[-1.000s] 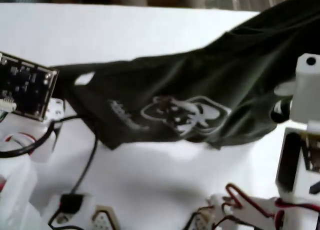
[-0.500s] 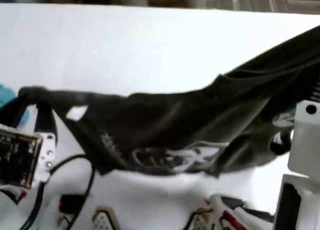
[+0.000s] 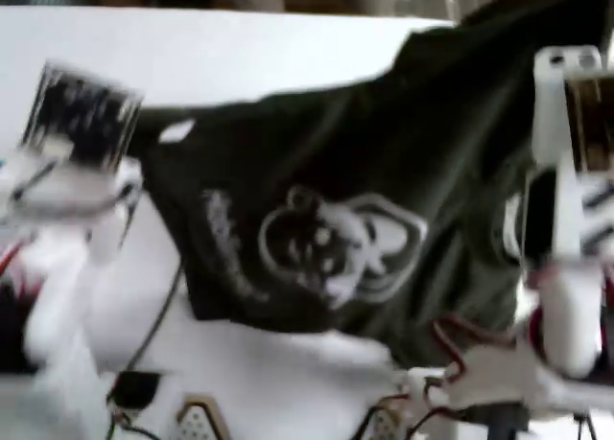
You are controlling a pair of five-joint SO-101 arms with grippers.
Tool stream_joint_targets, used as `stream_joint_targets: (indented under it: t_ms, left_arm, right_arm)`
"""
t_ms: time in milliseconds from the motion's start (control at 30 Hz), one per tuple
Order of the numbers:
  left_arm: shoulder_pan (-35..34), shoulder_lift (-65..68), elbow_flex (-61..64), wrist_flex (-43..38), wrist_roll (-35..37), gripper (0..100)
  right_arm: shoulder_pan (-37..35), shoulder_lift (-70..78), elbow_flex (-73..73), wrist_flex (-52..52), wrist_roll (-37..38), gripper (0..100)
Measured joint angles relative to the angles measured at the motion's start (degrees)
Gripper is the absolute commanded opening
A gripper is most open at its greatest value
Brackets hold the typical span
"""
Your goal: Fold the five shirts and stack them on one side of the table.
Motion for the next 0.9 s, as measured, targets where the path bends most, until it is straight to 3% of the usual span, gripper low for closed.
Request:
stream_joint_targets:
  t_ms: [467,700,900]
  left_arm:
    - [0.0,22.2,0.8,-14.2,-0.1,2]
    - [0.2,30.2,1.1,-14.6,-0.1,2]
    - [4.5,33.0,1.1,-9.1,0.0,2]
  right_arm:
    - [0.0,16.4,1.8,-1.8,0.0,1.9]
    - [0.0,23.5,1.8,0.4,0.0,1.9]
    - [0.0,26.8,1.8,9.2,0.0,1.9]
